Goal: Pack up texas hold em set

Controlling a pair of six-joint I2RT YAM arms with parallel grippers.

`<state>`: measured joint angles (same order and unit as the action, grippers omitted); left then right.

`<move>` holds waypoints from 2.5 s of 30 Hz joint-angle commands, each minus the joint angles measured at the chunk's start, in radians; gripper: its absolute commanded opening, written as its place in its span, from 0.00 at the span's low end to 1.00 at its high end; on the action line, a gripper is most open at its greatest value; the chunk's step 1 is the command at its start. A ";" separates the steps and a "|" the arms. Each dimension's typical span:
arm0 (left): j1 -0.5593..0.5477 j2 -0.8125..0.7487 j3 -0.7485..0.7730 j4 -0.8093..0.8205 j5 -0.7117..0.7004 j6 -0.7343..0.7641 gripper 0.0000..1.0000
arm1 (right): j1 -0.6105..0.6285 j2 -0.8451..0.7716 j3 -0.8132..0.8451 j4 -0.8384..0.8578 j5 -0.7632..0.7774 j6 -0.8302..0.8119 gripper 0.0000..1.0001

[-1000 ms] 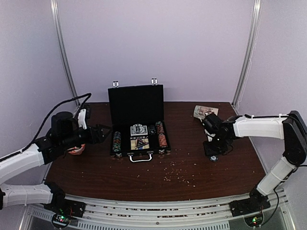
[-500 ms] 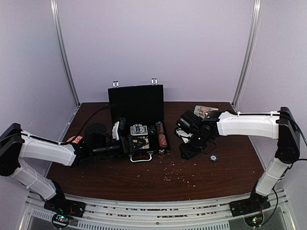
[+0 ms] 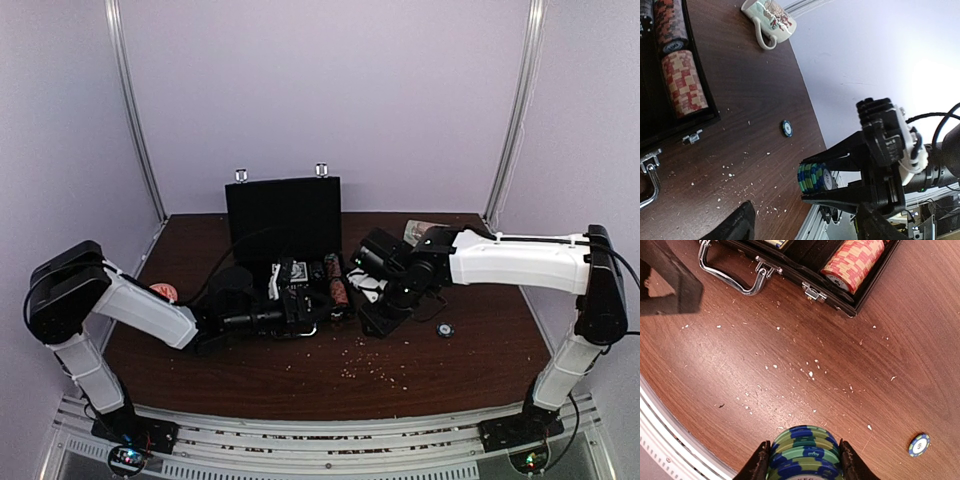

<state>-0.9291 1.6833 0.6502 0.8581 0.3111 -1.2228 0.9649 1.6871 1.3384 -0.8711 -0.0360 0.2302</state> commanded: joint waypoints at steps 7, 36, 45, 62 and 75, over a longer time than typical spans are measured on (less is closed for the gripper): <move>-0.008 0.153 0.106 0.190 0.108 -0.128 0.71 | 0.020 -0.038 0.056 -0.022 0.004 -0.032 0.16; -0.017 0.338 0.250 0.279 0.280 -0.231 0.70 | 0.044 -0.016 0.114 -0.010 0.009 -0.077 0.15; -0.033 0.346 0.261 0.341 0.301 -0.251 0.59 | 0.045 -0.005 0.120 -0.014 0.028 -0.075 0.15; -0.048 0.352 0.262 0.346 0.318 -0.247 0.22 | 0.046 -0.003 0.122 -0.012 0.050 -0.074 0.14; -0.048 0.352 0.271 0.356 0.324 -0.243 0.05 | 0.047 -0.013 0.101 0.007 0.061 -0.073 0.15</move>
<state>-0.9558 2.0258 0.8944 1.1290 0.5808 -1.4998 1.0149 1.6852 1.4227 -0.9230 -0.0032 0.1551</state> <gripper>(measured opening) 0.235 0.405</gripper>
